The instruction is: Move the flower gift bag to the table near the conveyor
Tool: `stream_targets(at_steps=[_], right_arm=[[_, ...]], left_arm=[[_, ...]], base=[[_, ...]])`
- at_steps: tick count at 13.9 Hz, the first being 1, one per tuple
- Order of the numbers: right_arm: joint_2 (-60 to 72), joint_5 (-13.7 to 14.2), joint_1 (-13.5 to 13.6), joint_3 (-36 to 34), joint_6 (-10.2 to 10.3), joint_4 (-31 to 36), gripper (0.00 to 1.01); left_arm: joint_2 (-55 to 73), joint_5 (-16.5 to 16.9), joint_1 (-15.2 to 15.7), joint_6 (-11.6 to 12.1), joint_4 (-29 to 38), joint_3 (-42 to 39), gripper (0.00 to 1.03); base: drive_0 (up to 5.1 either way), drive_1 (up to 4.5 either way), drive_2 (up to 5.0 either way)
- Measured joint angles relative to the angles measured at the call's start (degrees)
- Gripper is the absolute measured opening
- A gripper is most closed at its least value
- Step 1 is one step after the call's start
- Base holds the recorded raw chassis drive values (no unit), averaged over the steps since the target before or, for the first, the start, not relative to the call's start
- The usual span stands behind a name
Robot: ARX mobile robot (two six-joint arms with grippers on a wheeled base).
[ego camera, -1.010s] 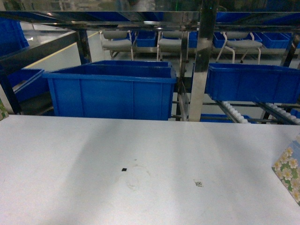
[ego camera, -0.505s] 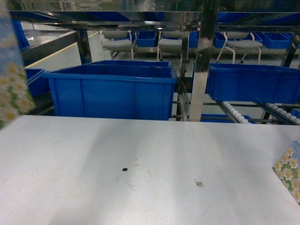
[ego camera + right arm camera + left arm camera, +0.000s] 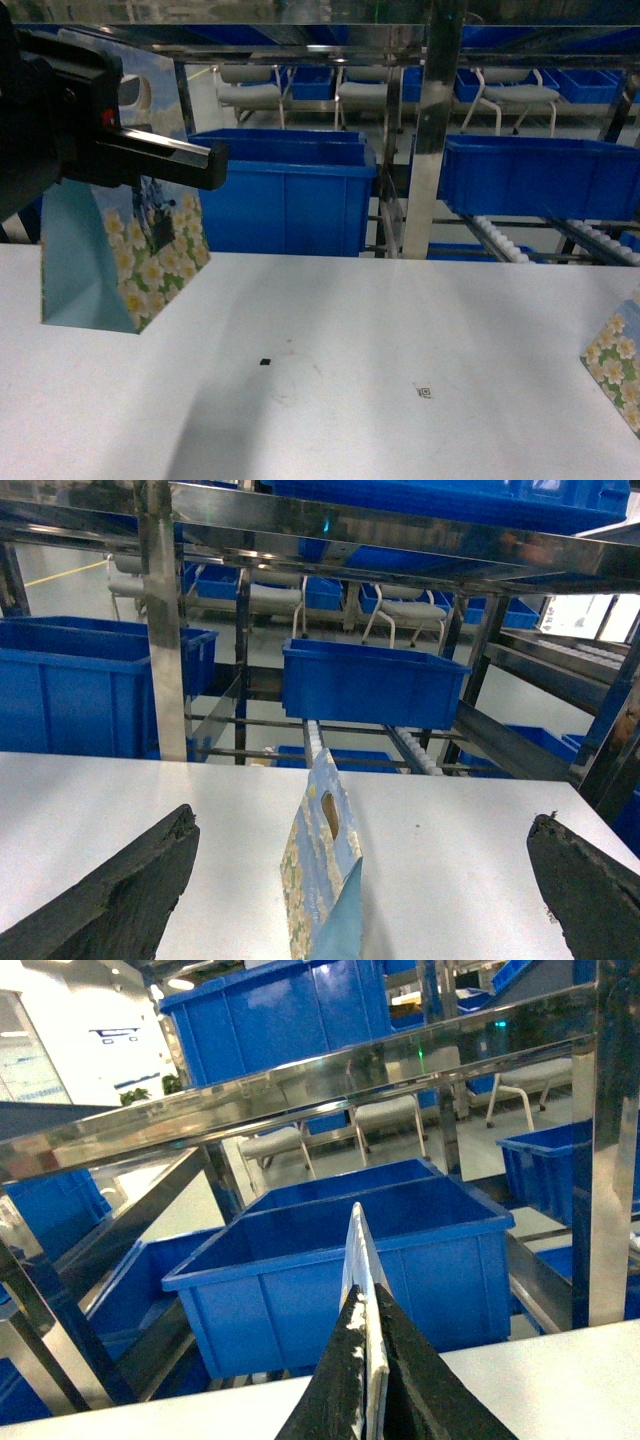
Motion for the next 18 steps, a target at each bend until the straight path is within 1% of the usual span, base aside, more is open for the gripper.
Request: stream_targets(at_steps=[2,6,7,10,12,13,15,16,18], right_arm=[[0.00,-0.02,0.00,0.00,0.00,0.00,0.98],[0.00,-0.02,0.00,0.00,0.00,0.00,0.98],[0.00,-0.02,0.00,0.00,0.00,0.00,0.98],[0.00,0.00,0.00,0.00,0.00,0.00,0.98],[0.00,-0.02,0.00,0.00,0.00,0.02,0.98],[0.00,0.00,0.00,0.00,0.00,0.00,0.98],[0.00,-0.02,0.00,0.00,0.00,0.00,0.98],[0.00,-0.02,0.00,0.00,0.00,0.00,0.98],[0.00,-0.02,0.00,0.00,0.00,0.00,0.98]], left_arm=[[4.31,1.11,1.25,-2.08,2.38,1.14,0.02],[9.53,4.87,2.12,-6.51,4.20,1.73,0.02],[10.69,5.29,1.99,-7.26,4.46,1.79,0.02],[14.34,6.25,1.68,-8.04,5.25,2.78,0.02],[17.22,7.39,2.49,-9.81,7.30,3.72,0.02],[20.52,7.87,4.13,-12.09,7.28,5.84,0.02],[22.67,9.07,5.51,-13.92,7.21,7.15,0.02],[23.26,9.55,5.90,-15.50,7.19,7.82,0.02],[23.65,9.64,6.05,-16.90,7.23,8.59,0.02]], base=[[0.0,0.00,0.0],[0.0,0.00,0.0],[0.0,0.00,0.0],[0.0,0.00,0.0],[0.0,0.00,0.0],[0.0,0.00,0.0],[0.0,0.00,0.0],[0.0,0.00,0.0],[0.0,0.00,0.0]])
